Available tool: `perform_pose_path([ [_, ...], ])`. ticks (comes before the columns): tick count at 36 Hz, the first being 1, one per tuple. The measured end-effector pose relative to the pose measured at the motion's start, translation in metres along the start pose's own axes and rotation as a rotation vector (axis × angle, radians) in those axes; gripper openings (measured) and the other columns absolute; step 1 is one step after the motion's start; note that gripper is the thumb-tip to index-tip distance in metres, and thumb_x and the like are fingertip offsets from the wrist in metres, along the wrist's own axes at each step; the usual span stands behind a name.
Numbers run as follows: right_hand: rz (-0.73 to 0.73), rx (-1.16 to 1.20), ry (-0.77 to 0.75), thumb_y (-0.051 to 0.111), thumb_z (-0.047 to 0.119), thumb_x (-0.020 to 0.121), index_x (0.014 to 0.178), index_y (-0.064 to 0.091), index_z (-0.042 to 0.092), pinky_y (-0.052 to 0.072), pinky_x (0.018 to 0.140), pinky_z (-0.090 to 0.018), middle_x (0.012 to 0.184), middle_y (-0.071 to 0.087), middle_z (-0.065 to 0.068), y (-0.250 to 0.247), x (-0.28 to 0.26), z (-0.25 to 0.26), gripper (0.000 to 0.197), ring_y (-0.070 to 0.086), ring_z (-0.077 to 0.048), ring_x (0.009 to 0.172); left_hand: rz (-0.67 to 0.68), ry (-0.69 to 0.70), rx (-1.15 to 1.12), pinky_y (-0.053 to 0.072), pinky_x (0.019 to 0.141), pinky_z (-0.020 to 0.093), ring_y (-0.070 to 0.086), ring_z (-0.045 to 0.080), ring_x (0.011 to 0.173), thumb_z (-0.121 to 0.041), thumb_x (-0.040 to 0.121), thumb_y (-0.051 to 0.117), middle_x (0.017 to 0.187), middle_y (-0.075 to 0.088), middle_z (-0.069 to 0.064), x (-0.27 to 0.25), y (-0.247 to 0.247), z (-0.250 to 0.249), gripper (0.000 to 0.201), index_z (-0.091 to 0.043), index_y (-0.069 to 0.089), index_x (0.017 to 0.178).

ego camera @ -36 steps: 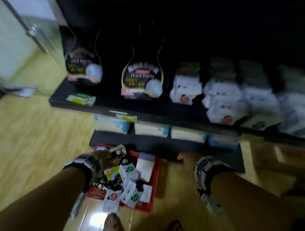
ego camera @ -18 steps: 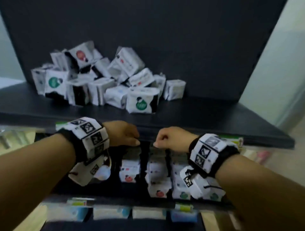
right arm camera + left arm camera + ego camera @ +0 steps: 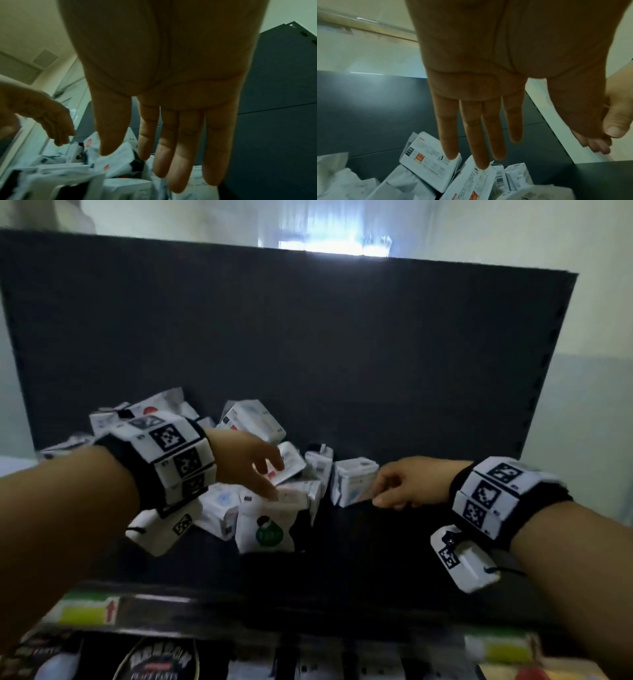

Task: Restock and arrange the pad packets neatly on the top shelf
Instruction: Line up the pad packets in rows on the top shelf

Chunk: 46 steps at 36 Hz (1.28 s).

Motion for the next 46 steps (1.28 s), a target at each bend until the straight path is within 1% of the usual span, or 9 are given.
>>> perform_pose_path([
  [6,-0.126,-0.200,0.077,0.070,0.031,0.086,0.122,0.057,0.016,0.042,0.082,-0.025,0.119,0.060,-0.002,-0.043,0.059,-0.039,0.041,0.056,-0.017,0.102,0.077,-0.003,0.047,0.040,0.098,0.024,0.052,0.011,0.118,-0.049,0.074,0.074,0.131,0.052,-0.011,0.057,0.006,0.003,0.073,-0.036,0.039,0.137],
  [17,-0.063,-0.322,-0.027,0.080,0.028,0.076,0.143,0.038,0.016,0.042,0.102,-0.034,0.143,0.043,-0.007,-0.020,0.177,-0.055,0.080,0.047,-0.027,0.127,0.218,-0.133,-0.005,0.039,0.080,0.012,0.053,0.002,0.096,-0.053,0.069,0.076,0.128,0.054,-0.013,0.084,0.040,0.005,0.071,-0.038,0.046,0.132],
  [19,-0.023,-0.332,-0.054,0.083,0.029,0.071,0.141,0.040,0.016,0.044,0.098,-0.033,0.140,0.045,-0.007,-0.011,0.193,-0.055,0.082,0.049,-0.027,0.124,0.253,-0.180,-0.036,0.042,0.067,0.007,0.057,0.002,0.089,-0.050,0.069,0.078,0.127,0.054,-0.012,0.083,0.045,0.006,0.071,-0.036,0.047,0.131],
  [23,-0.023,-0.423,-0.131,0.087,0.039,0.059,0.138,0.040,0.021,0.042,0.088,-0.033,0.134,0.046,-0.008,0.006,0.218,-0.060,0.093,0.049,-0.029,0.119,0.245,-0.260,0.091,0.040,0.092,0.022,0.051,0.010,0.115,-0.054,0.067,0.077,0.130,0.051,-0.013,0.080,0.053,0.000,0.080,-0.041,0.039,0.135],
  [30,-0.048,-0.636,-0.212,0.070,0.066,0.030,0.117,0.039,0.040,0.035,0.068,-0.038,0.113,0.045,-0.006,0.007,0.217,-0.090,0.096,0.048,-0.031,0.105,0.234,-0.288,0.115,0.042,0.088,0.026,0.050,0.007,0.099,-0.059,0.063,0.076,0.120,0.054,-0.015,0.087,0.053,-0.029,0.073,-0.044,0.042,0.126],
  [33,-0.025,-0.516,-0.255,0.082,0.045,0.049,0.115,0.039,0.033,0.044,0.070,-0.039,0.109,0.044,-0.007,-0.018,0.182,-0.101,0.079,0.053,-0.033,0.098,0.237,-0.223,0.046,0.045,0.087,0.026,0.054,0.009,0.099,-0.056,0.066,0.076,0.114,0.054,-0.014,0.103,0.049,-0.057,0.068,-0.040,0.045,0.124],
  [37,-0.144,-0.205,-0.324,0.081,0.015,0.062,0.115,0.042,0.023,0.051,0.080,-0.037,0.110,0.051,-0.005,-0.057,0.133,-0.129,0.067,0.058,-0.026,0.095,0.246,-0.143,-0.036,0.041,0.058,0.014,0.053,-0.002,0.076,-0.054,0.070,0.075,0.112,0.057,-0.014,0.130,0.045,-0.094,0.062,-0.035,0.049,0.122],
  [42,-0.189,0.254,-0.359,0.085,0.011,0.067,0.123,0.042,0.028,0.049,0.093,-0.029,0.116,0.059,0.009,-0.087,0.082,-0.188,0.072,0.057,-0.009,0.109,0.240,-0.105,-0.051,0.049,0.084,0.025,0.057,0.008,0.096,-0.053,0.067,0.078,0.113,0.058,-0.013,0.166,0.046,-0.125,0.067,-0.037,0.049,0.125],
  [46,-0.165,0.593,-0.425,0.086,0.012,0.063,0.122,0.046,0.037,0.045,0.081,-0.004,0.119,0.058,0.024,-0.090,0.051,-0.218,0.076,0.055,0.011,0.109,0.260,-0.060,-0.024,0.047,0.072,0.016,0.054,0.007,0.096,-0.053,0.066,0.078,0.123,0.056,-0.013,0.193,0.051,-0.141,0.074,-0.039,0.045,0.131],
])
Point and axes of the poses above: each hand's wrist, its own x-axis towards the middle knuckle, its own y-axis out of the palm, z = x × y, the point moved 7 cm from there along x, towards the middle knuckle
